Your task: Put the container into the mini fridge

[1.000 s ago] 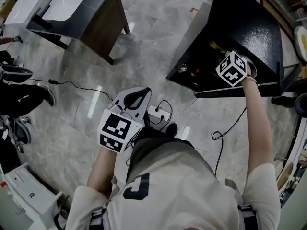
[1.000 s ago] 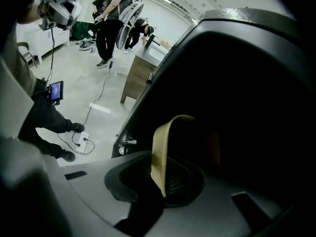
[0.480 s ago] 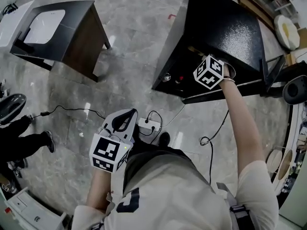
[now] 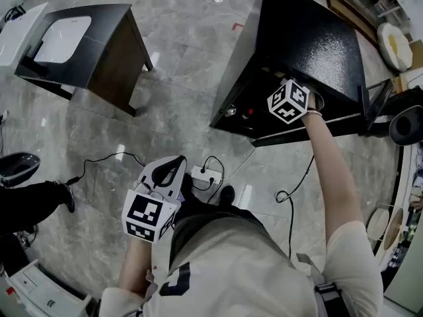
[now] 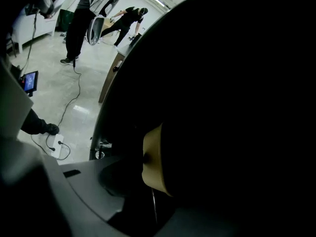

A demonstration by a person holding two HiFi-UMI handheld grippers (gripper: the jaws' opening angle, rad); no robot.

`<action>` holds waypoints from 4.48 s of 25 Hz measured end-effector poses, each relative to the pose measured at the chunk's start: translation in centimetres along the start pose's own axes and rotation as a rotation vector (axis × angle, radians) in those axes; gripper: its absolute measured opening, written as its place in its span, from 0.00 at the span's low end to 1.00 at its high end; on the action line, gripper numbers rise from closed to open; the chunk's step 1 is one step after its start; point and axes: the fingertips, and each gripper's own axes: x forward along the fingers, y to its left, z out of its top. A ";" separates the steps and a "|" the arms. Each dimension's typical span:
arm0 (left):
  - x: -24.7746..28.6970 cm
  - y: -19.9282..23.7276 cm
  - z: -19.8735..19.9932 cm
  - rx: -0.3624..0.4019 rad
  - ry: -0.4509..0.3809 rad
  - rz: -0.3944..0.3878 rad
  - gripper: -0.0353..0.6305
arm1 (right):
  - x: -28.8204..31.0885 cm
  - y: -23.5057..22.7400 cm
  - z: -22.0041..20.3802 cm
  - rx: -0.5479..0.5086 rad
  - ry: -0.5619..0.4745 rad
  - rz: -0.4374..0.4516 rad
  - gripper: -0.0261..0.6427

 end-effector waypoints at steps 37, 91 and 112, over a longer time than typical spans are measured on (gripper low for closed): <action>-0.5 -0.2 0.8 0.042 0.005 0.050 0.14 | -3.3 -0.6 -2.3 0.188 -0.055 -0.157 0.31; -4.3 -9.3 2.3 0.182 -0.073 -0.060 0.14 | -32.2 14.3 11.8 0.803 -0.599 0.254 0.10; -6.6 -4.7 1.0 0.236 -0.067 -0.193 0.14 | -32.7 16.5 17.9 0.837 -0.553 0.186 0.09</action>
